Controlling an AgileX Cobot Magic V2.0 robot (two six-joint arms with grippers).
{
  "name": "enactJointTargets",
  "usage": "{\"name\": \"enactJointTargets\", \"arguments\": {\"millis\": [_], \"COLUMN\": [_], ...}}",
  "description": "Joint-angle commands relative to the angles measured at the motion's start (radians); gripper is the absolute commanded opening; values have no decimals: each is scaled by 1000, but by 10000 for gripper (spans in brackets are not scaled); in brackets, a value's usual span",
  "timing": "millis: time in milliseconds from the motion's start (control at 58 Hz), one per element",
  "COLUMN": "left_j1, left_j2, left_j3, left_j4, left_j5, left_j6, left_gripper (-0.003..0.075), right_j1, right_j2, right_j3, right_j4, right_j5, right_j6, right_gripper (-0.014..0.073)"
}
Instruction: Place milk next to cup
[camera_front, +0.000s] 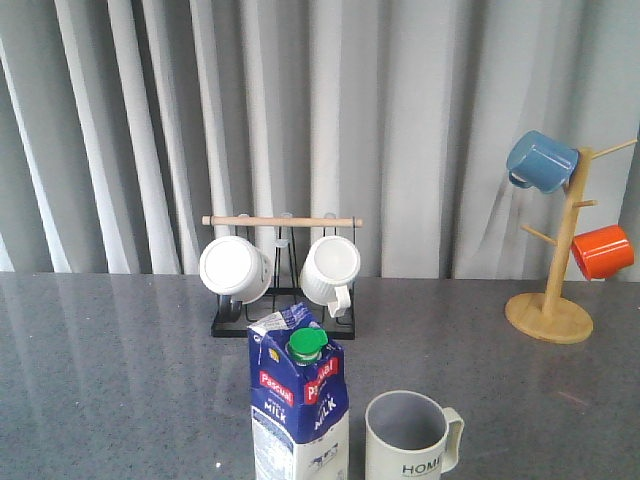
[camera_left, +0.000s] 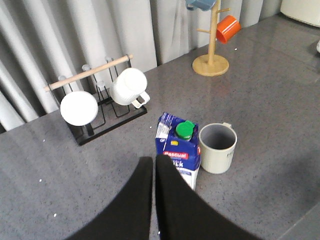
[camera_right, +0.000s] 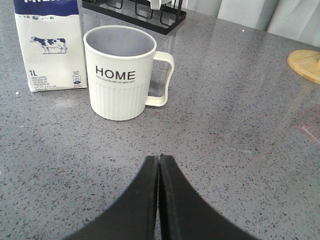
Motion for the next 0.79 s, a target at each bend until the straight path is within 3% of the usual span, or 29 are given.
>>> {"name": "enactJointTargets", "arguments": {"millis": [0,311,621,690,776], "left_j1": [-3,-3,-3,-3,9], "left_j2": [-87,-272,-289,-292,-332], "left_j3": [88,361,393,400,481], "left_j4": [25,39,48,78,141], "left_j5": [-116,-148,-104,-125,-253], "left_j6": [-24,-23,-10,-10,-7], "left_gripper": [-8,-7,-7,-7,-7], "right_j1": [-4,-4,-4,-4,-4], "right_j2": [1,1,1,1,1], "right_j3": [-28,-28,-28,-28,-28], "right_j4": [7,7,7,7,7], "right_j5": [-62,-62,-63,-63,-63], "right_j6": [-1,-1,-3,-3,-3], "right_gripper": [-4,-4,-4,-4,-4]}}
